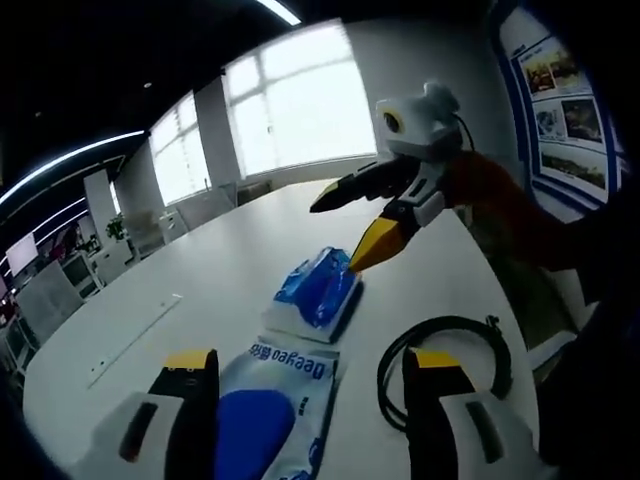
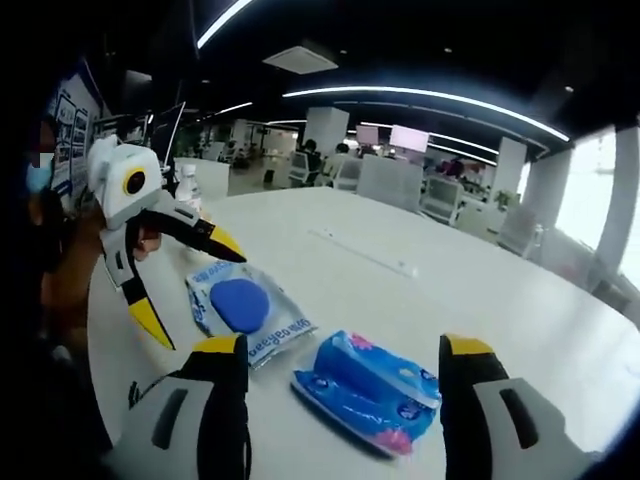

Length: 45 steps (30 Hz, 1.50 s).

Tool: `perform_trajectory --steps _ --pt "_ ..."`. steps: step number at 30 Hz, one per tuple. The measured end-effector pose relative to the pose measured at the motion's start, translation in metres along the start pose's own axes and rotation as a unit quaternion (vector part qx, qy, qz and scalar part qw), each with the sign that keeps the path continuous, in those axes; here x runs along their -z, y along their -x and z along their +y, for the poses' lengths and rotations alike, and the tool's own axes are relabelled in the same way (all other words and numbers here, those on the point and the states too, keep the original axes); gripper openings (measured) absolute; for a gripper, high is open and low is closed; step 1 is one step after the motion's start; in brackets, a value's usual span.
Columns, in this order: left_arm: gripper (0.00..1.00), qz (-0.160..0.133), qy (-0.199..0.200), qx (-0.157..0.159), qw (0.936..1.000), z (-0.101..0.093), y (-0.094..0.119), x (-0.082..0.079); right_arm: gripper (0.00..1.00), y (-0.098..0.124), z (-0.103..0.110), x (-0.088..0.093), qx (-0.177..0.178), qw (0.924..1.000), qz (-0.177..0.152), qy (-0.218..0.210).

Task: Arrange the tabletop items into an orderly group along one side of the table until the central work area is clear of visible clutter.

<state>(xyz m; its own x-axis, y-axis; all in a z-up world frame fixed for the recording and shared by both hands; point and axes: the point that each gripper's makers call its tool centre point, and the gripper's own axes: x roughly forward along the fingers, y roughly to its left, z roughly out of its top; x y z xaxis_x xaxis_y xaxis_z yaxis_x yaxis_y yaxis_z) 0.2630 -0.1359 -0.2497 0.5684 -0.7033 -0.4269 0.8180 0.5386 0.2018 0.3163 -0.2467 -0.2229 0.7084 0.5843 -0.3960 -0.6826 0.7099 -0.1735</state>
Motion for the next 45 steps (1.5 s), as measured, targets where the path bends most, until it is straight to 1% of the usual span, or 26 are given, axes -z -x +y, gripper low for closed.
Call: perform_trajectory --steps 4,7,9,11,12,14,17,19,22,24,26,29,31,33,35,36,38,40,41,43,45 --pt "0.72 -0.003 0.001 0.003 1.0000 -0.005 -0.004 -0.003 0.72 0.002 -0.005 0.010 0.005 0.9999 0.009 -0.006" --pt "0.70 -0.001 0.002 0.006 1.0000 -0.008 -0.009 -0.003 0.68 0.003 -0.008 0.017 0.007 0.9998 0.013 -0.013" --pt "0.67 0.001 0.005 0.013 0.9999 -0.006 -0.012 -0.003 0.66 0.004 -0.010 0.022 0.006 0.9996 0.016 -0.024" --pt "0.66 0.006 0.004 0.016 0.9998 -0.006 -0.016 -0.004 0.65 0.005 -0.013 0.026 0.011 0.9992 0.018 -0.033" --pt "0.65 0.007 0.003 0.018 0.9998 -0.007 -0.018 -0.005 0.63 0.005 -0.016 0.029 0.016 0.9991 0.022 -0.033" --pt "0.65 0.010 0.003 0.024 0.9996 -0.001 -0.024 -0.007 0.63 0.005 -0.019 0.034 0.022 0.9988 0.029 -0.032" --pt "0.62 0.008 0.009 0.036 0.9993 -0.002 -0.030 -0.010 0.62 0.006 -0.020 0.037 0.021 0.9986 0.030 -0.039" --pt "0.62 0.008 0.011 0.041 0.9991 -0.003 -0.034 -0.009 0.62 0.006 -0.021 0.041 0.023 0.9984 0.033 -0.040" --pt "0.62 0.021 0.012 0.045 0.9987 -0.004 -0.041 -0.002 0.61 0.007 -0.022 0.045 0.025 0.9981 0.037 -0.042" --pt "0.62 0.024 0.015 0.045 0.9986 -0.003 -0.044 0.001 0.61 0.008 -0.024 0.047 0.026 0.9979 0.037 -0.046" --pt "0.61 0.023 0.019 0.046 0.9985 0.000 -0.043 -0.002 0.60 0.008 -0.026 0.048 0.029 0.9978 0.038 -0.047" --pt "0.57 0.017 0.024 0.047 0.9984 -0.001 -0.044 -0.004 0.59 0.008 -0.027 0.053 0.030 0.9974 0.041 -0.051" --pt "0.55 0.012 0.027 0.050 0.9983 -0.001 -0.048 -0.006 0.57 0.009 -0.028 0.056 0.032 0.9972 0.043 -0.053" --pt "0.52 0.009 0.029 0.052 0.9982 -0.002 -0.051 -0.006 0.53 0.009 -0.030 0.058 0.034 0.9970 0.043 -0.055" --pt "0.51 0.013 0.032 0.049 0.9982 -0.005 -0.058 -0.005 0.48 0.009 -0.032 0.061 0.038 0.9969 0.049 -0.049" --pt "0.51 0.023 0.024 0.056 0.9979 -0.007 -0.061 -0.002 0.48 0.009 -0.034 0.062 0.040 0.9967 0.050 -0.049" --pt "0.50 0.028 0.026 0.054 0.9978 -0.004 -0.063 -0.001 0.47 0.009 -0.036 0.063 0.044 0.9964 0.050 -0.052" --pt "0.48 0.027 0.028 0.056 0.9977 0.000 -0.067 -0.002 0.46 0.009 -0.038 0.064 0.048 0.9961 0.049 -0.055" --pt "0.46 0.024 0.030 0.059 0.9975 0.000 -0.069 -0.002 0.43 0.009 -0.040 0.066 0.051 0.9959 0.051 -0.054" --pt "0.42 0.018 0.025 0.072 0.9969 -0.003 -0.072 -0.004 0.41 0.008 -0.042 0.070 0.052 0.9957 0.057 -0.051" --pt "0.42 0.016 0.038 0.076 0.9963 -0.004 -0.074 -0.002 0.40 0.007 -0.042 0.073 0.051 0.9952 0.056 -0.061"
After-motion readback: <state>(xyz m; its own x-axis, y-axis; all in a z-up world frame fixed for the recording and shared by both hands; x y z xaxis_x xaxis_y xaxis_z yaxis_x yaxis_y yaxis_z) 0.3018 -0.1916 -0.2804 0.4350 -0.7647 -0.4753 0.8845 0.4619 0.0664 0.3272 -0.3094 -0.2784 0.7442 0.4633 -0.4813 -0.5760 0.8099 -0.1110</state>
